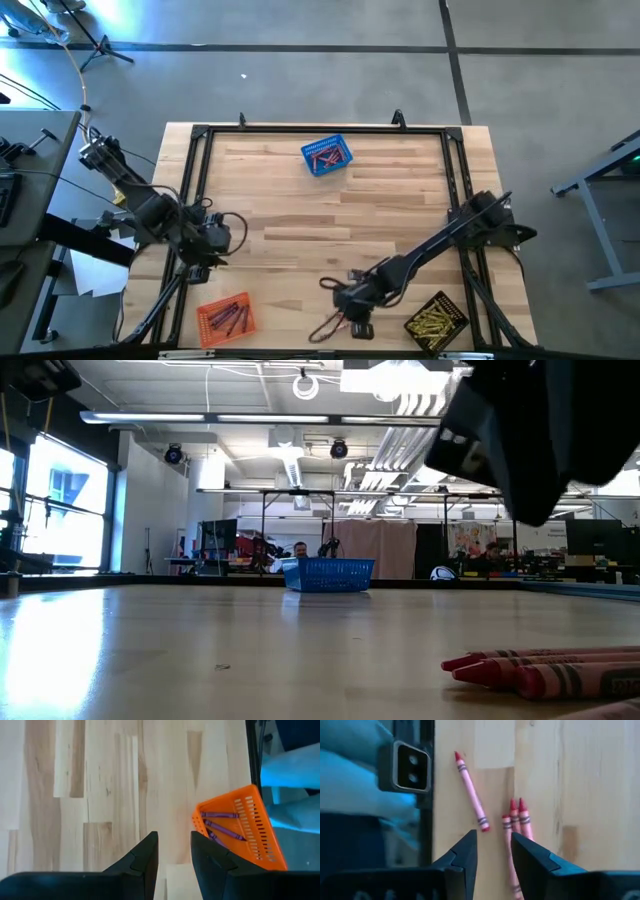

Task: Sort crayons
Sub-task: Put the red crayon into the blue bin

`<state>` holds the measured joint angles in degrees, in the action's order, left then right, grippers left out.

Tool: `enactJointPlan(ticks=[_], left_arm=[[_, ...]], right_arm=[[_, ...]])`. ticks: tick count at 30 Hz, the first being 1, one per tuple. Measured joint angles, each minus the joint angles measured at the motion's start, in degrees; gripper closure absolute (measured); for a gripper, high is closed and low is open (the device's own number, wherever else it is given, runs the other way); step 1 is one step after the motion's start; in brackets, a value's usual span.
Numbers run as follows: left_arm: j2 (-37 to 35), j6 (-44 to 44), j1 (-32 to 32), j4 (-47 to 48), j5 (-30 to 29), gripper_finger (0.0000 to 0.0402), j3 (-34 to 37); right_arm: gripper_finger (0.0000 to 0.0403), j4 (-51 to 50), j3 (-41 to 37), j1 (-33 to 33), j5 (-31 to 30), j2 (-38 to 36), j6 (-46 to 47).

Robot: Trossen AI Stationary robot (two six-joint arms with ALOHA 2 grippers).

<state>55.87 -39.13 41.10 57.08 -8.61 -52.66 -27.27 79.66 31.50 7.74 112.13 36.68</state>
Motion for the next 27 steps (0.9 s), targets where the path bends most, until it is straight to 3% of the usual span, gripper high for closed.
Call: enactJointPlan(ticks=[5,12,27], left_arm=[[-2.9,0.0,0.0,1.0,-0.8,0.0298,0.0],[-4.7,-0.2,0.0,3.6,-1.0,0.0298,0.0],[-4.7,0.4,0.0,4.8,-1.2,0.0298,0.0]], right_arm=[[0.0301,-10.2,9.1,1.2,-3.2,6.1,-8.6],[0.0301,-16.7,16.5,2.0,-3.0,12.5,-10.2],[0.0301,-19.1,17.2,3.3,-3.2,13.6,-7.6]])
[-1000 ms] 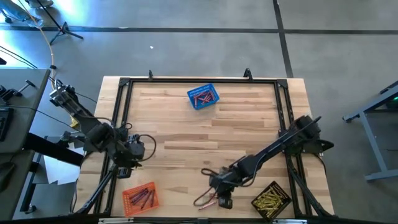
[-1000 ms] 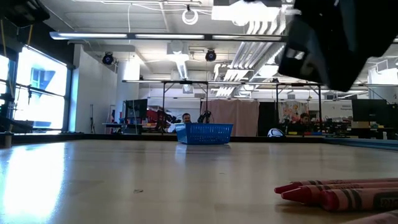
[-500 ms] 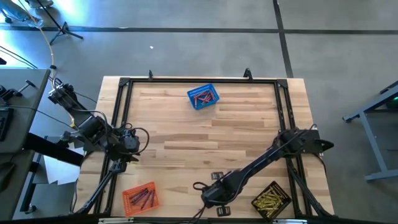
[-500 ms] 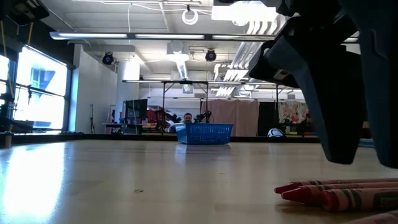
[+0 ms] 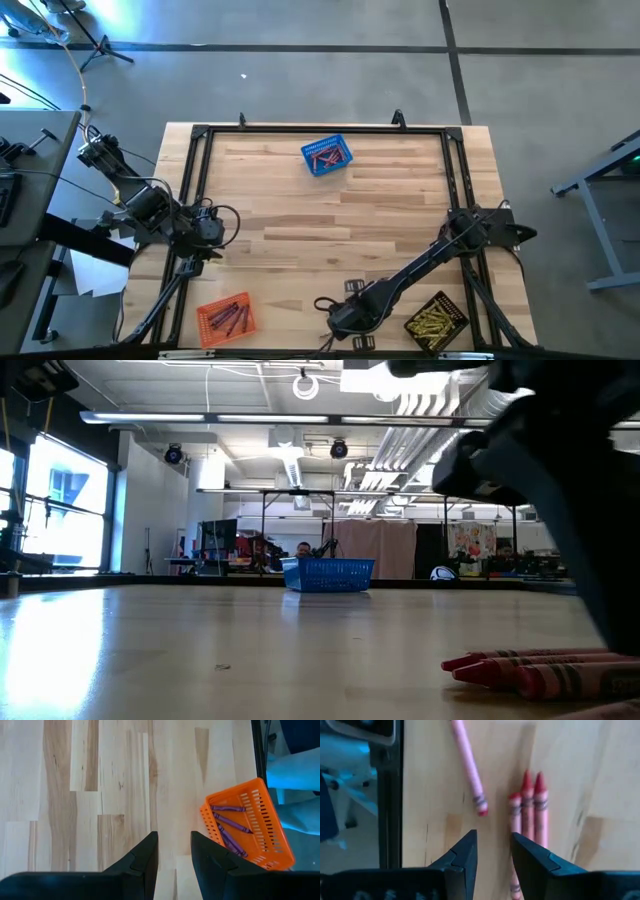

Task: Sort crayons
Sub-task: Put the red crayon into the blue bin

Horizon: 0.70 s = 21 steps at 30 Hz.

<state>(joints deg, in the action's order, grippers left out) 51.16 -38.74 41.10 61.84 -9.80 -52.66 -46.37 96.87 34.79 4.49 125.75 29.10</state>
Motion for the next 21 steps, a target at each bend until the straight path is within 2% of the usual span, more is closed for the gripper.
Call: enactJointPlan(ticks=[10,14,21], left_arm=[[0.0,0.9,0.0,0.2,0.0,0.0298,0.0],[0.0,0.9,0.0,0.2,0.0,0.0298,0.0],[0.0,1.5,0.0,0.1,0.0,0.0298,0.0]], right_arm=[[0.0301,-1.0,-0.3,0.8,0.0,1.0,-0.6],[0.0301,-0.7,-0.2,0.8,0.8,1.0,2.0],[0.0301,2.7,-0.2,1.0,2.6,1.0,1.4]])
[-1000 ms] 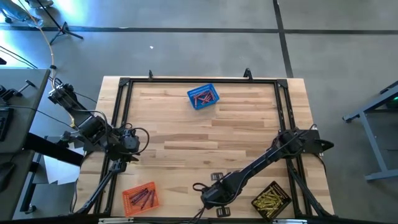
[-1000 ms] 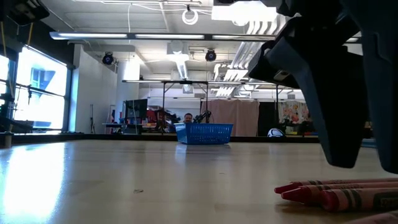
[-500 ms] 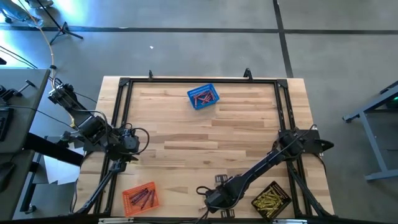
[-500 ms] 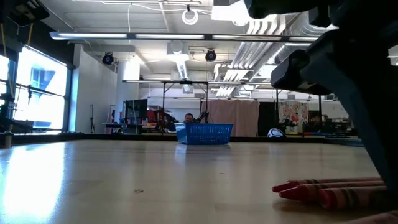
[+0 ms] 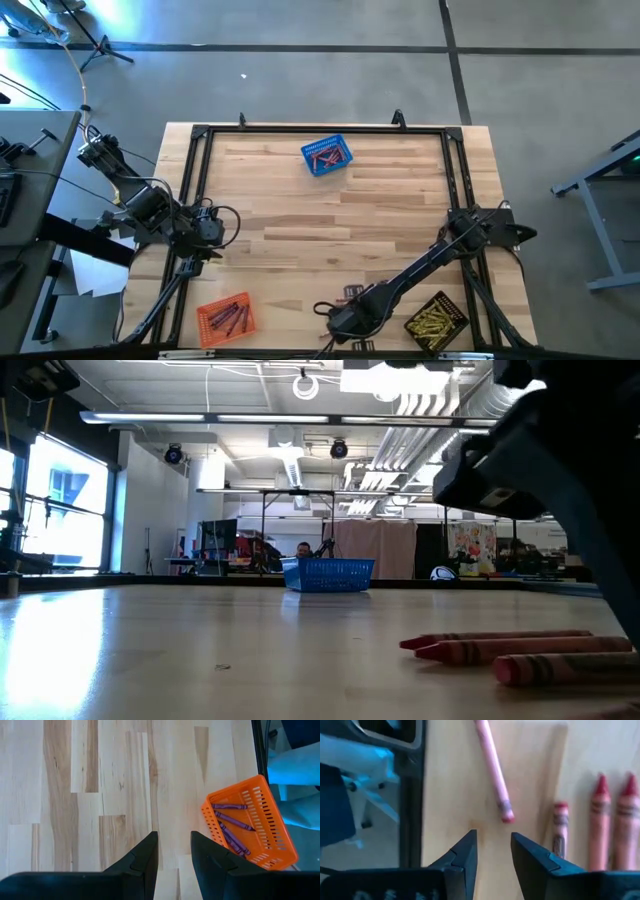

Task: Sort crayons
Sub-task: Put the red crayon into the blue bin

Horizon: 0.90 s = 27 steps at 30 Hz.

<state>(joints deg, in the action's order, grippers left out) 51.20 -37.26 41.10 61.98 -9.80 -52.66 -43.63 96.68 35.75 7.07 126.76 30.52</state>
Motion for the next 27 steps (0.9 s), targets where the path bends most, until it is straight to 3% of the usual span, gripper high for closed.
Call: enactJointPlan(ticks=[5,13,21,24,27], left_arm=[[0.0,0.0,0.0,0.0,0.0,0.0298,0.0],[0.0,0.0,0.0,0.0,0.0,0.0298,0.0],[0.0,-1.1,0.0,0.2,0.1,0.0298,0.0],[0.0,-1.1,0.0,0.4,0.1,0.0298,0.0],[0.0,-1.1,0.0,1.0,0.2,0.0298,0.0]], right_arm=[[0.0301,5.8,0.0,0.0,-0.2,0.0,-1.0],[0.0301,8.8,0.0,0.0,-6.5,0.2,-2.5],[0.0301,14.2,0.3,0.4,-5.1,3.7,-2.5],[0.0316,14.2,0.3,0.7,-6.3,4.5,-2.5],[0.0358,14.0,0.3,0.5,-6.4,4.7,-2.4]])
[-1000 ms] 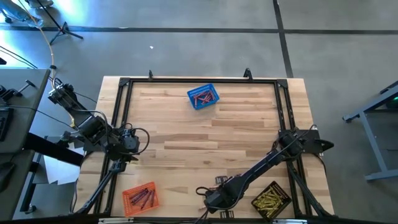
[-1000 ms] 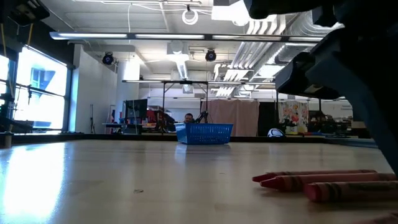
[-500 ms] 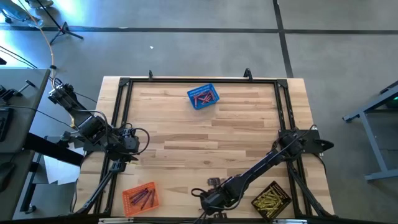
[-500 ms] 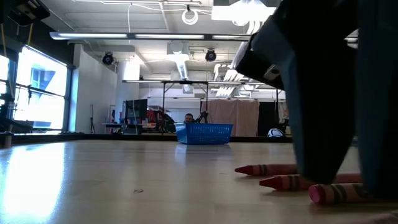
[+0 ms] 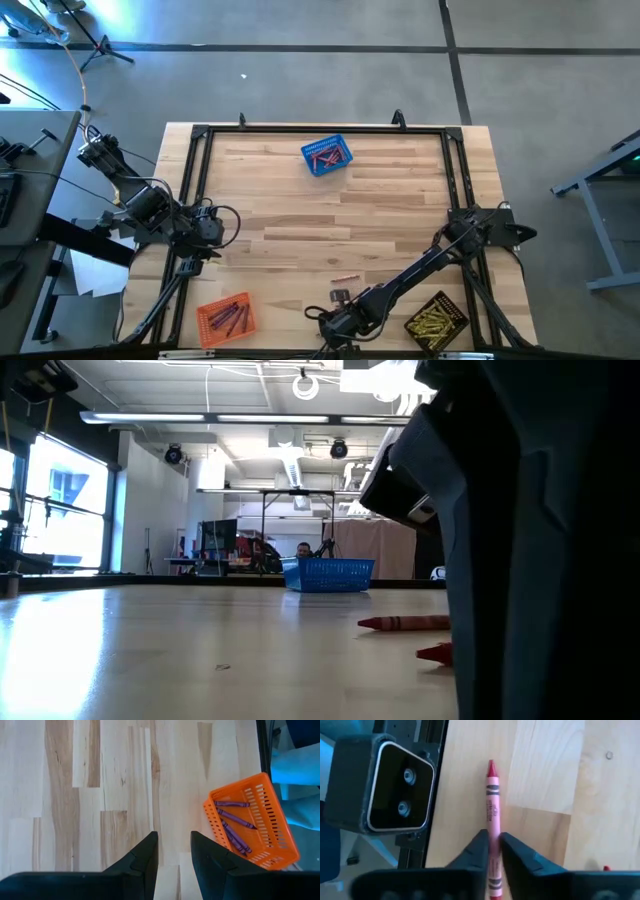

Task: Sort crayons
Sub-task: Put the red crayon into the blue bin

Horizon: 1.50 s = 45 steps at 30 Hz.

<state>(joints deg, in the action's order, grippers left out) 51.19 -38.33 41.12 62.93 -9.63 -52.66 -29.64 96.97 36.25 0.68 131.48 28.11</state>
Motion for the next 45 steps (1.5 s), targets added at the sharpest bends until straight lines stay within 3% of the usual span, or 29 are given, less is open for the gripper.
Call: enactJointPlan(ticks=[2,7,14,18,23,36,45], left_arm=[[0.0,0.0,0.0,0.5,0.0,0.0298,0.0],[0.0,0.0,0.0,0.5,0.0,0.0298,0.0],[0.0,2.4,0.0,0.4,0.0,0.0298,0.0],[0.0,2.6,0.0,0.4,0.0,0.0298,0.0],[0.0,2.6,0.0,0.2,-0.2,0.0298,0.0],[0.0,-1.1,0.0,0.2,-2.0,0.0298,0.0],[0.0,-4.7,0.0,0.2,-8.2,0.0298,0.1]], right_arm=[[0.0388,0.2,0.0,-0.4,0.6,-0.1,-0.1],[0.0386,1.5,-0.1,-1.3,1.8,-0.1,-2.2],[0.0394,1.6,-0.2,-2.0,2.2,-0.8,-23.4],[0.0398,-1.5,-0.4,-5.0,1.8,-2.1,-29.0],[0.0399,-5.1,-0.5,-10.6,-2.2,-4.1,-34.3],[0.0401,-6.6,-0.4,-28.9,-1.7,-12.1,-45.3],[0.0402,-7.4,-0.3,-46.5,-1.0,-18.0,-47.7]])
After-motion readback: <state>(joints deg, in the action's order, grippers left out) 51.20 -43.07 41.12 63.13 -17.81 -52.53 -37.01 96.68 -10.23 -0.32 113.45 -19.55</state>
